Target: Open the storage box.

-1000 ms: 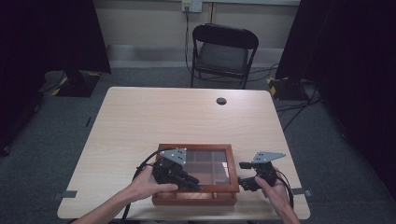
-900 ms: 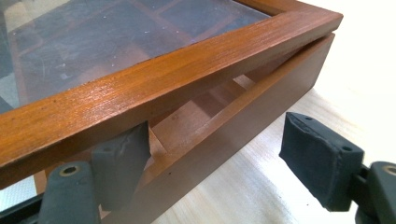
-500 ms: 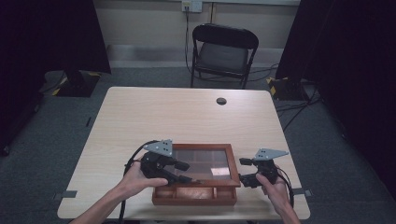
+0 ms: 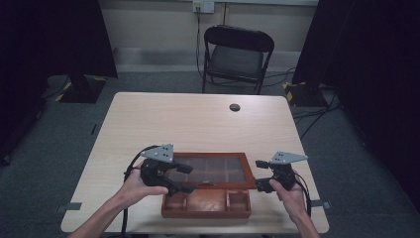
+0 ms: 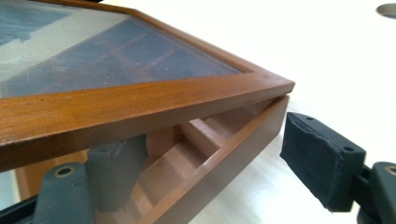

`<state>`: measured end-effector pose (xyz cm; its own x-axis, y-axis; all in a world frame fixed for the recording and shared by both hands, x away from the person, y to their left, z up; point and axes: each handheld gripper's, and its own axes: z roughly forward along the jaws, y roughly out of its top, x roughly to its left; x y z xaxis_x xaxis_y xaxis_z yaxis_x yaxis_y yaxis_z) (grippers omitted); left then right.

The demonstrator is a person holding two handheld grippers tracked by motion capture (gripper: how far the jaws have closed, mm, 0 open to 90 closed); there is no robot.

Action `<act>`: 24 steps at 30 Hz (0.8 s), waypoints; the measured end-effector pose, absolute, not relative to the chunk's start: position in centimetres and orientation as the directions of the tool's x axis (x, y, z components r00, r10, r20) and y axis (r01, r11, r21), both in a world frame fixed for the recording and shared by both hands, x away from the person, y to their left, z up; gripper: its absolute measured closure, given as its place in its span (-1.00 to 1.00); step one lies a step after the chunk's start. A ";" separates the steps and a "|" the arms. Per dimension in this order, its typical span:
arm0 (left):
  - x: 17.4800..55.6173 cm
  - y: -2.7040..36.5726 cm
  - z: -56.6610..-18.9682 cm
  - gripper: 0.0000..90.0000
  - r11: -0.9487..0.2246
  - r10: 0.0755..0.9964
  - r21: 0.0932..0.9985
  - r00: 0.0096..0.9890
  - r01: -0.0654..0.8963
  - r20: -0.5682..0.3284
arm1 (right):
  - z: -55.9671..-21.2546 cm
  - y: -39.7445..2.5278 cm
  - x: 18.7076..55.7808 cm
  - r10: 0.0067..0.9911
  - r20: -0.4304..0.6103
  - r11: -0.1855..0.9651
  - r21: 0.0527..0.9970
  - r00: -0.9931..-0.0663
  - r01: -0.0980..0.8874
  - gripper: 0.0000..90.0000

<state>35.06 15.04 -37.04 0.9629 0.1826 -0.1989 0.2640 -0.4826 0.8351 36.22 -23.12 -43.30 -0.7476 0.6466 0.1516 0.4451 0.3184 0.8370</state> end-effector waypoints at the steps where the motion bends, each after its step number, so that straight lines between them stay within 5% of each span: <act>1: 35.1 15.1 -37.0 -0.30 -0.482 0.187 0.836 0.963 0.263 -0.195 | -43.2 -23.1 36.3 0.651 0.155 0.308 0.841 -0.743 0.445 -0.51; 5: 35.1 15.5 -36.7 -0.31 -0.460 0.204 0.848 0.961 0.265 -0.189 | -42.7 -23.1 36.6 0.655 0.160 0.296 0.845 -0.738 0.446 -0.50; 7: 34.9 15.9 -36.4 -0.11 -0.440 0.213 0.864 0.963 0.244 -0.163 | -42.4 -23.1 36.7 0.662 0.157 0.285 0.852 -0.733 0.440 -0.45; 24: 36.0 18.2 -36.3 -0.02 -0.379 0.308 0.888 0.940 0.260 -0.144 | -41.0 -22.7 37.9 0.655 0.190 0.232 0.871 -0.731 0.434 -0.43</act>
